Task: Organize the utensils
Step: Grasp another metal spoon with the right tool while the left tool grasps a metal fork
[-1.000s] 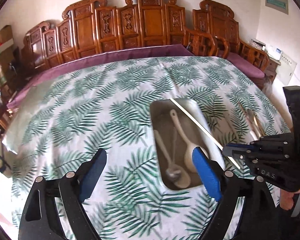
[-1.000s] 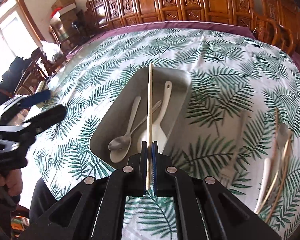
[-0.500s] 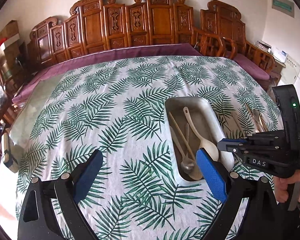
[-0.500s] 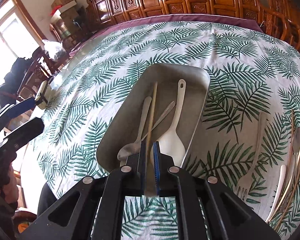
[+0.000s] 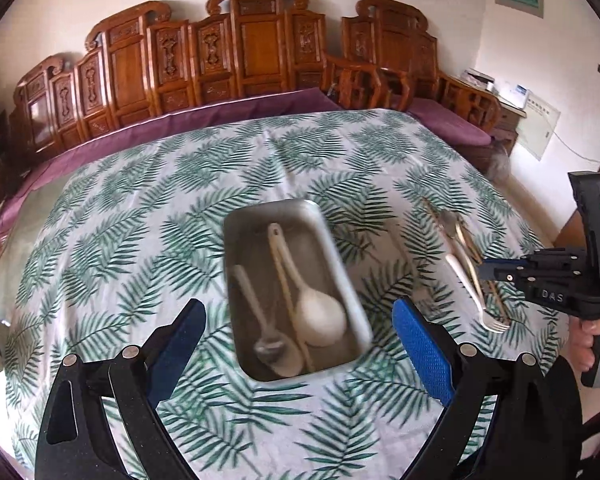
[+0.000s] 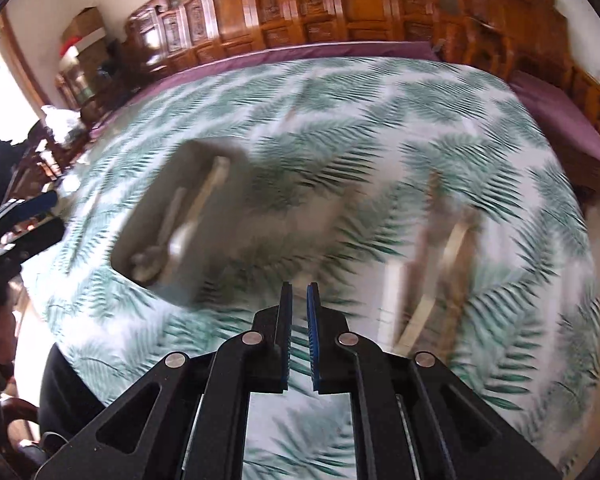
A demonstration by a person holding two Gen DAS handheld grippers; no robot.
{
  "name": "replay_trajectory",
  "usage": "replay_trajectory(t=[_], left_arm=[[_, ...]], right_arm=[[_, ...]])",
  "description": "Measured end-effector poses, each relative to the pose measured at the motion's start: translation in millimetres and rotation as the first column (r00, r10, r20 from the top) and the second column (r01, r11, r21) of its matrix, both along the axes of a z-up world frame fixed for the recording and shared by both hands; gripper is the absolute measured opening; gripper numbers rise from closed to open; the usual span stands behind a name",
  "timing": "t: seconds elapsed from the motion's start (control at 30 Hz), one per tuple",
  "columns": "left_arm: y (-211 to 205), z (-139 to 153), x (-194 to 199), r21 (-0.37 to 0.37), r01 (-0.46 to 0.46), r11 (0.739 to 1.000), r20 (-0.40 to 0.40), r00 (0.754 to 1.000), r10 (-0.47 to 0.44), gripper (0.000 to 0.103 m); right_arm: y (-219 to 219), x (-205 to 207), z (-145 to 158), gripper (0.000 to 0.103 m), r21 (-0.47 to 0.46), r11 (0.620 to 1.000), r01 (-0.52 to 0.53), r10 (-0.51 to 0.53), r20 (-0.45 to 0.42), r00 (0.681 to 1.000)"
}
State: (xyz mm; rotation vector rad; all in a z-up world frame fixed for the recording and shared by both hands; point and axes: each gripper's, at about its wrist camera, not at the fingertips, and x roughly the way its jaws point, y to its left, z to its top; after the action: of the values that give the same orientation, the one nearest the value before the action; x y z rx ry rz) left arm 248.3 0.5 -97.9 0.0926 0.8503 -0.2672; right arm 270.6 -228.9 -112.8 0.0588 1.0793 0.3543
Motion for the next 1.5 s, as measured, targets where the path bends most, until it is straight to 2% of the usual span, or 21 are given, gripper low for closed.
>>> replay_trajectory(t=[0.23,0.47,0.63,0.83,1.03,1.2,1.27,1.5], left_arm=[[-44,-8,9,-0.023,0.065,0.998,-0.028,0.997,-0.066,0.091],[-72,-12,20,-0.032,0.085,0.996,-0.037,0.996,-0.086,0.091],[-80,-16,26,-0.035,0.090,0.995,-0.053,0.994,-0.092,0.091],[-91,-26,25,-0.016,0.112,0.994,-0.074,0.991,-0.113,0.091],[-95,-33,25,-0.023,0.117,0.993,-0.091,0.989,-0.119,0.091],[-99,-36,26,-0.021,0.117,0.993,-0.101,0.988,-0.119,0.091],[-101,-39,26,-0.024,0.118,0.993,-0.109,0.987,-0.119,0.091],[-111,-48,31,-0.037,0.127,0.991,-0.136,0.982,-0.131,0.089]], right_arm=[[-46,18,-28,0.014,-0.041,0.997,0.063,-0.064,-0.032,0.997],[-49,56,-45,0.014,-0.079,0.996,0.039,-0.042,-0.043,0.998],[-50,79,-61,0.014,-0.140,0.990,0.010,-0.019,-0.065,0.998],[-52,89,-76,0.014,-0.203,0.979,0.006,-0.025,-0.092,0.995],[-48,96,-84,0.014,-0.226,0.974,-0.019,-0.006,-0.110,0.994],[-48,100,-83,0.014,-0.221,0.975,-0.003,-0.023,-0.117,0.993],[-47,98,-84,0.009,-0.229,0.973,-0.006,-0.019,-0.108,0.994],[-55,84,-74,0.006,-0.158,0.986,0.050,-0.064,-0.086,0.994]])
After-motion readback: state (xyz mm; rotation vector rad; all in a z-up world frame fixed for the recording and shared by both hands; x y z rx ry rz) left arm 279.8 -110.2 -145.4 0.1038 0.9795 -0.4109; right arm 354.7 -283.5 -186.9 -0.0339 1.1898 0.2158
